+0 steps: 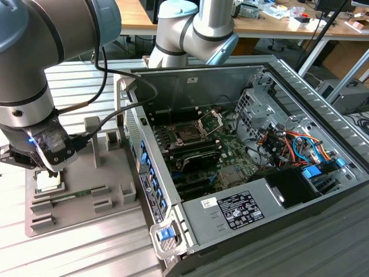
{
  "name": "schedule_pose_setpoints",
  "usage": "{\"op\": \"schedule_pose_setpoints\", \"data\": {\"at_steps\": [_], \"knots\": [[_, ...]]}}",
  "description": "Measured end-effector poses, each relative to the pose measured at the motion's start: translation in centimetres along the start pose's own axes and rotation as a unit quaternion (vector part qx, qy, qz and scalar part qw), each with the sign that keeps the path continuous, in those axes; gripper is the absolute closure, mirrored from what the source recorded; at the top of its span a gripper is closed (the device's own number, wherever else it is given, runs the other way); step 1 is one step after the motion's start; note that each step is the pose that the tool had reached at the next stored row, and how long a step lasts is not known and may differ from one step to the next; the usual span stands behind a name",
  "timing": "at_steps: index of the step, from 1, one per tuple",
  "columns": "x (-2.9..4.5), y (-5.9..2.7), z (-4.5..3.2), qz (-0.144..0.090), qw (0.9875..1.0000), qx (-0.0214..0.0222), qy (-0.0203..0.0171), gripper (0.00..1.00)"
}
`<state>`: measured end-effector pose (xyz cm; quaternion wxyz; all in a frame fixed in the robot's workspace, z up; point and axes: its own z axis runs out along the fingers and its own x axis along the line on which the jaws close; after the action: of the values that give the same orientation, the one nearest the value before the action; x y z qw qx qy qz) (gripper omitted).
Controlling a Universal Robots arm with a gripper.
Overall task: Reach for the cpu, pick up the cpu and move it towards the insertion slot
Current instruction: 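Pick up the cpu and move it towards the insertion slot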
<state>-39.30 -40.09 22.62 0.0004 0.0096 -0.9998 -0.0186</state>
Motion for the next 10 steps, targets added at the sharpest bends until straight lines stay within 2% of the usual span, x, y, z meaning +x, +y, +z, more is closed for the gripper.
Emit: {"op": "schedule_pose_setpoints", "data": {"at_steps": [10], "knots": [[0.01, -0.01, 0.16, 0.0, 1.0, -0.0001, 0.0, 0.89]]}}
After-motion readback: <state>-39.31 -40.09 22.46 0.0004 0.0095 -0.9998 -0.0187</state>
